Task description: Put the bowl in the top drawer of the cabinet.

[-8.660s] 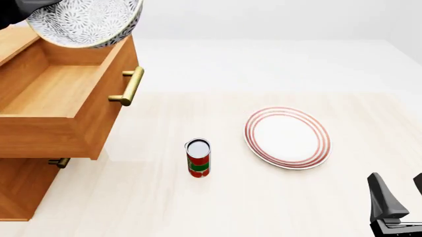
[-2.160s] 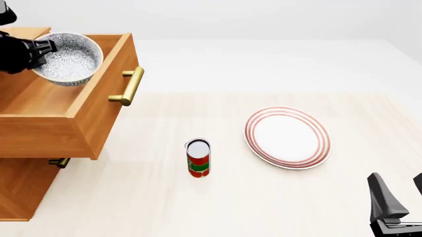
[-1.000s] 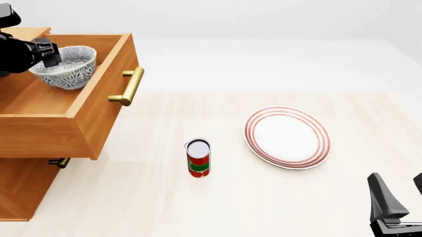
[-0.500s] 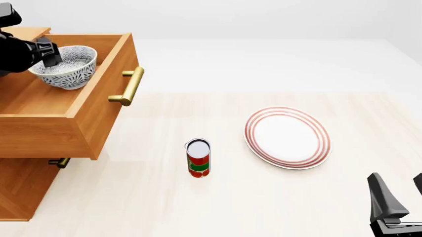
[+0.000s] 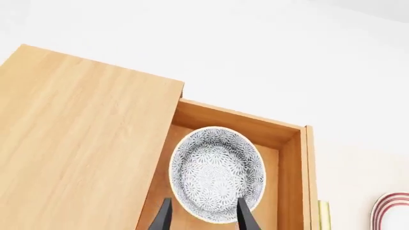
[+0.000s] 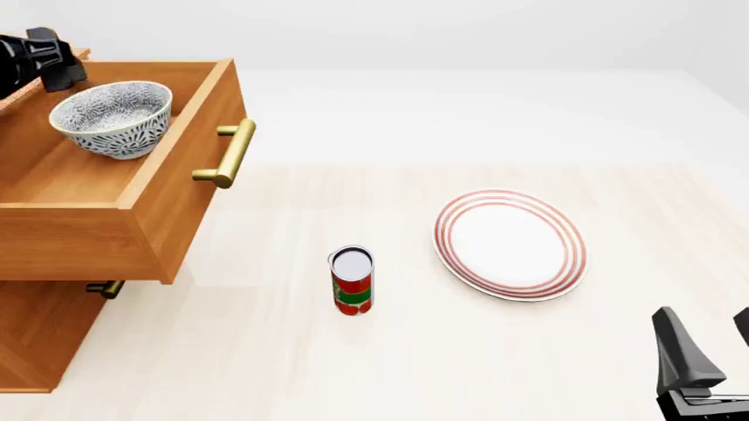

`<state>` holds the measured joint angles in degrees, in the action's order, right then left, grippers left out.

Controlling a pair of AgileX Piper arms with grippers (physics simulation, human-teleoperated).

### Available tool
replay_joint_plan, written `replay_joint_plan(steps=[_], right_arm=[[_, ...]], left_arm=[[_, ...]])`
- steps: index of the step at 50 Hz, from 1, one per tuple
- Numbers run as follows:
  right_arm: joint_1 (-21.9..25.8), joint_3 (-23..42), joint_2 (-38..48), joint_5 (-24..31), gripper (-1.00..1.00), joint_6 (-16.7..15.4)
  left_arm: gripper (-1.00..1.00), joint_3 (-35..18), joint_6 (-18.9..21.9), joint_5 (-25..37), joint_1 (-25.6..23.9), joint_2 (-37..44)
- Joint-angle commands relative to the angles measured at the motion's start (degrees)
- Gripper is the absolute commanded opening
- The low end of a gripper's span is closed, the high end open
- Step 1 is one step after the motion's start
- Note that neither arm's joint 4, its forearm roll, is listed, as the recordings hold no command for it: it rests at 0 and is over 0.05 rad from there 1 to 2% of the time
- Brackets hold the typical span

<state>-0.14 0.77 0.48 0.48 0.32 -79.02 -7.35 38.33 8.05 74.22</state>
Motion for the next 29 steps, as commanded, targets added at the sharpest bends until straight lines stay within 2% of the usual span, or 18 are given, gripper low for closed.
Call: replay_joint_plan(steps=[1,9,22,28,29], right_arm=[[0.01,0.0,0.0,0.0,1.0,-0.01],[0.0,0.0,0.0,0.0,1.0,0.0],[0.0,0.0,-0.01,0.0,1.0,-0.01],[0.02,0.0,0.01,0.0,1.0,0.0],[-0.01,0.0,0.0,0.0,1.0,0.0]], left_arm=[[1.0,-1.41,-0.2,4.26,-1.15,-6.26],[1.0,-4.08,-0.72,8.73,-2.49,-12.06],[1.0,-4.23,-3.79,12.54,-4.21,-20.23],[1.0,-0.37,-6.78,12.78,-6.05,-25.62],[1.0,1.41,-8.64,12.35,-7.34,-27.88]])
